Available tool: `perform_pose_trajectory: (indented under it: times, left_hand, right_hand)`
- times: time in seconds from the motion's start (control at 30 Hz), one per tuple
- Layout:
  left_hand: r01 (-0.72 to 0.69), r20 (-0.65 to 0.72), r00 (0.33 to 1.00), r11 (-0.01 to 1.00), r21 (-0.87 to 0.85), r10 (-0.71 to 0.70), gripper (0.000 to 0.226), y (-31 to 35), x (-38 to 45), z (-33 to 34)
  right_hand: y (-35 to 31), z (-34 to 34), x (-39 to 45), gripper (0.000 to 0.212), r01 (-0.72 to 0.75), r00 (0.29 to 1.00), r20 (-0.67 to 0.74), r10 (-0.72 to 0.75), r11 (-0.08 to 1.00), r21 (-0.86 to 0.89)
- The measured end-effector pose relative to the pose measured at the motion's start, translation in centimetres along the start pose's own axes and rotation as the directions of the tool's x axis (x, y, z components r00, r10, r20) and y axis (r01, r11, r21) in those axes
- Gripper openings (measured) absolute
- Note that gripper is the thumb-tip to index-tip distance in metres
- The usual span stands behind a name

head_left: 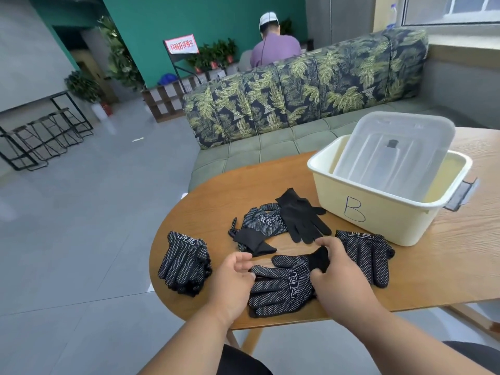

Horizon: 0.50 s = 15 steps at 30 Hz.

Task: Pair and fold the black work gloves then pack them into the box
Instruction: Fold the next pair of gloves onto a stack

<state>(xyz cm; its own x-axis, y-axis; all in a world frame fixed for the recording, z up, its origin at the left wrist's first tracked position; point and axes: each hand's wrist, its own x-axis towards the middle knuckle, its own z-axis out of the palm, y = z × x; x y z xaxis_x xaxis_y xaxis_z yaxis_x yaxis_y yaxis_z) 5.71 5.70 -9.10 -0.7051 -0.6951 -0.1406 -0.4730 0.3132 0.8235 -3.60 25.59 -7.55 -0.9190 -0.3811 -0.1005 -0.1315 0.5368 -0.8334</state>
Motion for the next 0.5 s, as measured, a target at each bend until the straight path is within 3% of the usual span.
perform_pose_trajectory:
  times: [0.23,0.4,0.5]
  left_hand:
    - [-0.033,-0.084,0.996,0.999,0.039,0.036,0.028,0.4,-0.2,0.7]
    - [-0.22,-0.097,0.954,0.882,0.418,0.284,0.019,0.4,-1.0,0.7]
    - [-0.248,-0.085,0.943,0.848,0.469,0.323,0.016,0.0,-1.7,0.3]
  right_hand:
    - [0.5,0.3,0.1,0.07,0.077,0.996,0.041,-0.073,0.993,-0.091]
    - [0.9,0.8,0.3,0.058,0.089,0.994,0.069,-0.081,0.988,-0.126]
    - [1.1,1.2,0.6,0.053,0.047,0.997,0.058,-0.044,0.998,-0.049]
